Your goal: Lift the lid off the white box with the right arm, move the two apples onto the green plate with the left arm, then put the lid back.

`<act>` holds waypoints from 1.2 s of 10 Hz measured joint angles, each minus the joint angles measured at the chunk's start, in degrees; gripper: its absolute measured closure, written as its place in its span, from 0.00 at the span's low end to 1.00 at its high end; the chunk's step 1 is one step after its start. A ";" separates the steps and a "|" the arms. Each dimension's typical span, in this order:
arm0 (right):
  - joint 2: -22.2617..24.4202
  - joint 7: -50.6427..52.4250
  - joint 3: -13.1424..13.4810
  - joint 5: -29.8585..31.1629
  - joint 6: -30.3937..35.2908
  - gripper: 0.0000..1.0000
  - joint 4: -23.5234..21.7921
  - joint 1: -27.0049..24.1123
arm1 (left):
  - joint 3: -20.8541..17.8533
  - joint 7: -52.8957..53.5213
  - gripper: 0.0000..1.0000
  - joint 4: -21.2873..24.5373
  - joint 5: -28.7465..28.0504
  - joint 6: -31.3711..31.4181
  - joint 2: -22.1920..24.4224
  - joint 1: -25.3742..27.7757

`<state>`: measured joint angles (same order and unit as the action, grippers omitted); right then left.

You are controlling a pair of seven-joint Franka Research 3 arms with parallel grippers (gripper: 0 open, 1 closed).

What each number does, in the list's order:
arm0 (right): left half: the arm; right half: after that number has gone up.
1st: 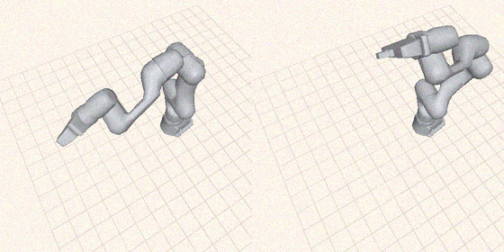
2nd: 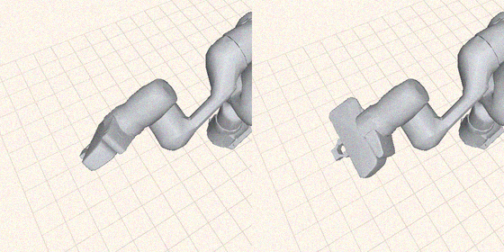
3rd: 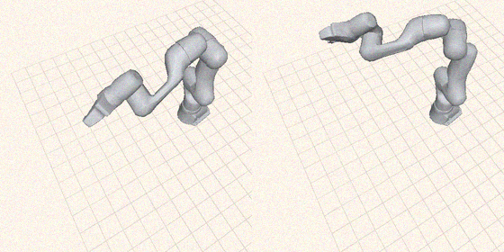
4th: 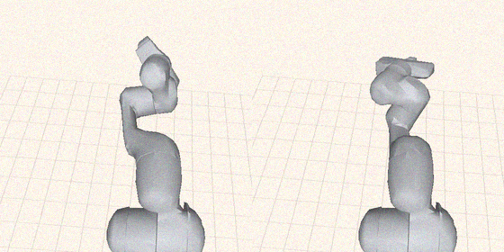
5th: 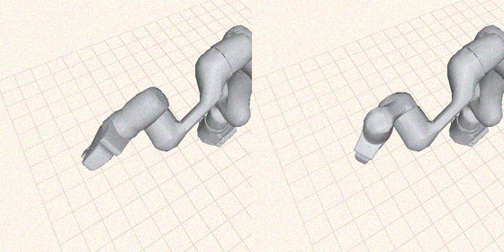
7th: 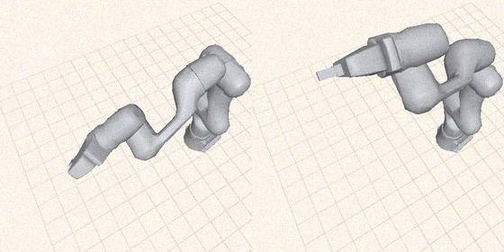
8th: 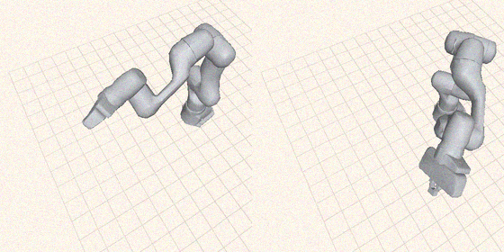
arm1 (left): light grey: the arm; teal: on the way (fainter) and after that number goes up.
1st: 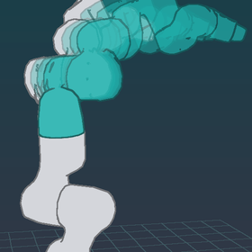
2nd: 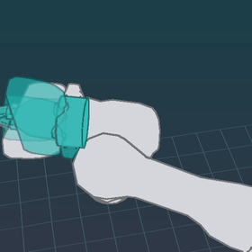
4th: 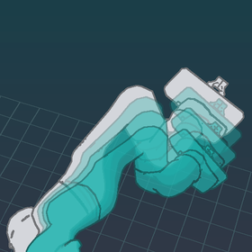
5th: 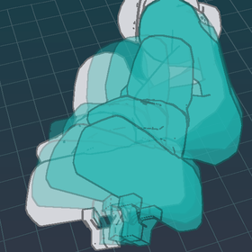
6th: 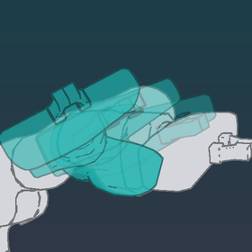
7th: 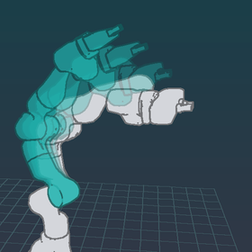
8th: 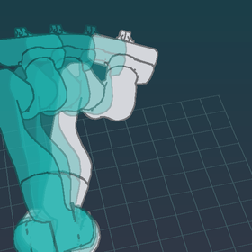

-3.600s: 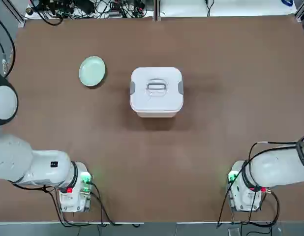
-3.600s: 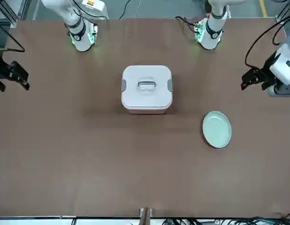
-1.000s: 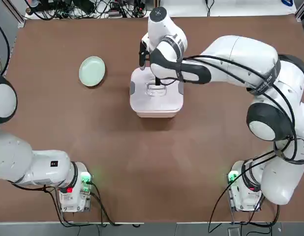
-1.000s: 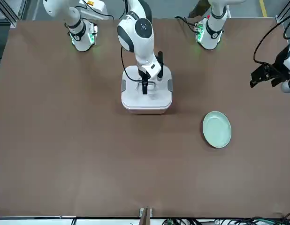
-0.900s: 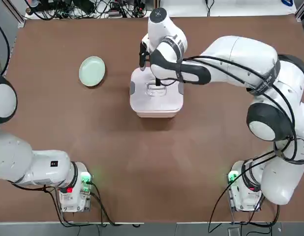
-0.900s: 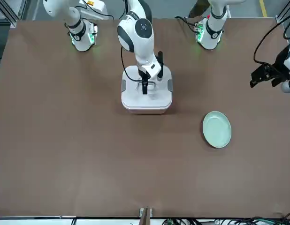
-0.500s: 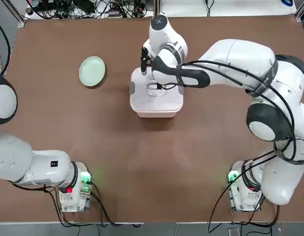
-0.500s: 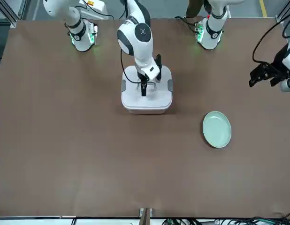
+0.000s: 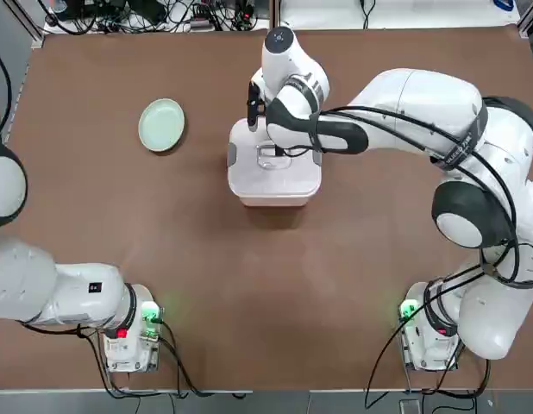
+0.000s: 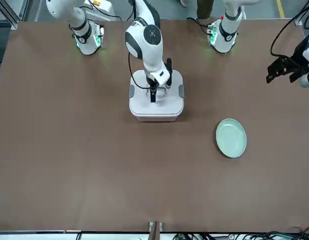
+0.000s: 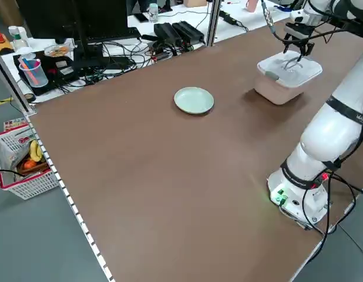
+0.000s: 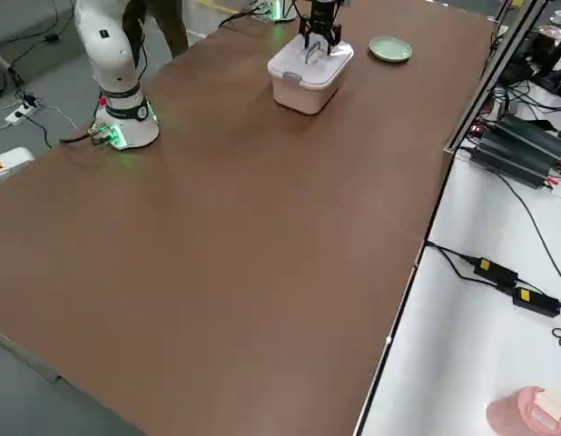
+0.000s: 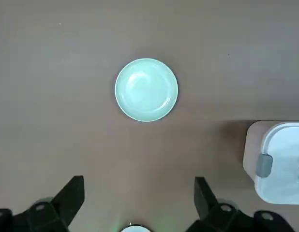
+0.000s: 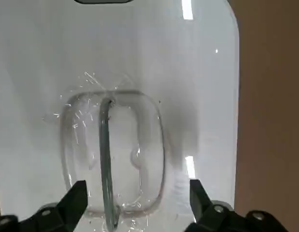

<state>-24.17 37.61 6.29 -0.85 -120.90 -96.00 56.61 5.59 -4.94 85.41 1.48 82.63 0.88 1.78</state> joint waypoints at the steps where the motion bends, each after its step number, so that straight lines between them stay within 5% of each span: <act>1: 0.00 -0.54 0.02 0.00 0.00 0.21 0.00 0.00 | 0.00 -0.02 0.00 0.00 0.00 -0.74 0.19 0.02; 4: 0.00 -1.50 0.03 0.00 0.00 0.39 -0.36 0.01 | -0.02 -0.56 0.00 -0.07 0.00 -1.13 0.21 0.04; 7: 0.01 -5.27 0.03 -0.01 0.12 0.87 -0.69 0.06 | -0.03 -2.22 0.00 -0.69 0.00 -1.14 0.22 0.04; 12: 2.64 -8.45 -0.06 -0.05 2.61 0.90 -0.74 0.38 | 0.31 -2.28 0.00 -1.54 0.00 -2.85 0.47 -0.16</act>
<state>-21.53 29.15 6.23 -0.90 -118.29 -96.75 56.99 5.91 -7.22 83.87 1.48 79.77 1.35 1.61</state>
